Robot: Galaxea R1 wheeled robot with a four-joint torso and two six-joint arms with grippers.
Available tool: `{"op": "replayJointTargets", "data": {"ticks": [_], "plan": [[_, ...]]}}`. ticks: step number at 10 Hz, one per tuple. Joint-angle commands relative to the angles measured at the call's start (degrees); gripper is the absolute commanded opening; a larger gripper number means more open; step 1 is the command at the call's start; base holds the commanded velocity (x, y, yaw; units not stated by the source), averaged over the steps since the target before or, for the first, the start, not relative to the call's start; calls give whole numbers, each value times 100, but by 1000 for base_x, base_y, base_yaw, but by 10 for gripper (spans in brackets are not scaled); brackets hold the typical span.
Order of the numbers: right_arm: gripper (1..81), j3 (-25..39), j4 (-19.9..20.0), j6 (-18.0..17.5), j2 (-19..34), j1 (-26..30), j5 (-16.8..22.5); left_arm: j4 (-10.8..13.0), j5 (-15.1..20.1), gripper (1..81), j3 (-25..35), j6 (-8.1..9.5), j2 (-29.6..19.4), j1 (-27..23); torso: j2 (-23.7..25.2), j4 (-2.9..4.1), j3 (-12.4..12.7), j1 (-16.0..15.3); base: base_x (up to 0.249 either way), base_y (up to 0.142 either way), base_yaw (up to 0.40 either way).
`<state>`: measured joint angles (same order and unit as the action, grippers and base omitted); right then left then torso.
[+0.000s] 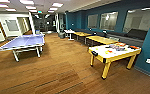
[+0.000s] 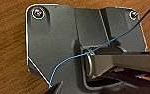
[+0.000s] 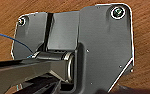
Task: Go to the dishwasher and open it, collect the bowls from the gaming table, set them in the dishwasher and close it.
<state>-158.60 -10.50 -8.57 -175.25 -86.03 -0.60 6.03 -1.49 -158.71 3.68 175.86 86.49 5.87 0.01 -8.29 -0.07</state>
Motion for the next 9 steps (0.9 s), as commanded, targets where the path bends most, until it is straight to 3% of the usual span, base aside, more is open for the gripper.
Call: {"op": "replayJointTargets", "data": {"ticks": [1,9], "plan": [[811,6,-14,4,-4,292,279,21,307,811,-2,-17,11,-268,0,0,0,0,0,0,-356],[811,6,-14,4,-4,283,279,-6,307,811,-2,-25,11,-268,0,0,0,0,0,0,-360]]}}
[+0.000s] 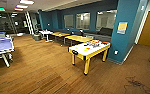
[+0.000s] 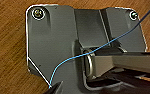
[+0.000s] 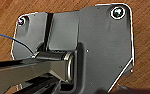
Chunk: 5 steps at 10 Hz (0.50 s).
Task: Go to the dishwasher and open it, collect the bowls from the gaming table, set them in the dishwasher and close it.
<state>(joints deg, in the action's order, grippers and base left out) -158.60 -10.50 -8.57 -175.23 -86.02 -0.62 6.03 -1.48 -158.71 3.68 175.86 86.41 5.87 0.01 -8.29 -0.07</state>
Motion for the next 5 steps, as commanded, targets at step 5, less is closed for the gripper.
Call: {"op": "replayJointTargets", "data": {"ticks": [5], "plan": [[811,6,-14,4,-6,291,282,-15,306,811,6,-25,11,-260,0,0,0,0,0,0,-354]]}}
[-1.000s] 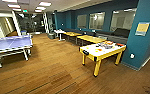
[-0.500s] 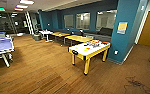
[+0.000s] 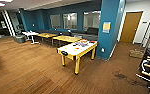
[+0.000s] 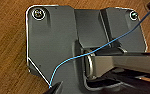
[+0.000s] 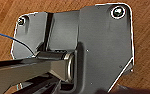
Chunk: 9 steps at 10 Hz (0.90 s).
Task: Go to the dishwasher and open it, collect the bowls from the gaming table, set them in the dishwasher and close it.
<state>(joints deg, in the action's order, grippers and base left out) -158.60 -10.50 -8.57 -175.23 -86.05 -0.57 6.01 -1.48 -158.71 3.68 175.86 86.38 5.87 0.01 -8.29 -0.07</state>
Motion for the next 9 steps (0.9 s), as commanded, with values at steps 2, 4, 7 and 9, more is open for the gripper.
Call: {"op": "replayJointTargets", "data": {"ticks": [2,4,7,9], "plan": [[811,23,-23,4,-24,294,286,-30,306,811,6,-17,11,-257,0,0,0,0,0,0,-181],[811,23,-23,4,-24,294,286,-38,306,811,6,-17,2,-257,0,0,0,0,0,0,0],[811,23,-23,4,-24,277,286,-38,297,811,15,-17,11,-257,0,0,0,0,0,0,0],[811,6,-23,13,-24,286,286,-38,297,811,15,-17,11,-257,0,0,0,0,0,0,0]]}}
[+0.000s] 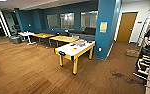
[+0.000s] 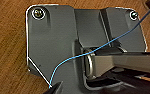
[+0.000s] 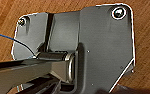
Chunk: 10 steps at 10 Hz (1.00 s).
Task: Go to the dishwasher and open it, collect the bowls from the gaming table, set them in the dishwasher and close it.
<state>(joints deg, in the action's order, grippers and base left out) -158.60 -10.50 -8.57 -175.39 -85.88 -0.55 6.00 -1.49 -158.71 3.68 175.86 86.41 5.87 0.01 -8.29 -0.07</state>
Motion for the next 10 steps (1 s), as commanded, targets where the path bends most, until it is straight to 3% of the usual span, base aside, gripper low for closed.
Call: {"op": "replayJointTargets", "data": {"ticks": [1,3,10], "plan": [[811,14,-23,13,-8,268,283,-37,298,811,15,-17,2,-260,0,0,0,0,0,0,0],[811,6,-14,4,1,277,283,-37,289,811,15,-8,11,-260,0,0,0,0,0,0,0],[811,-12,-14,-4,10,268,266,-37,289,811,15,-8,20,-260,2,0,2,7,108,0,0]]}}
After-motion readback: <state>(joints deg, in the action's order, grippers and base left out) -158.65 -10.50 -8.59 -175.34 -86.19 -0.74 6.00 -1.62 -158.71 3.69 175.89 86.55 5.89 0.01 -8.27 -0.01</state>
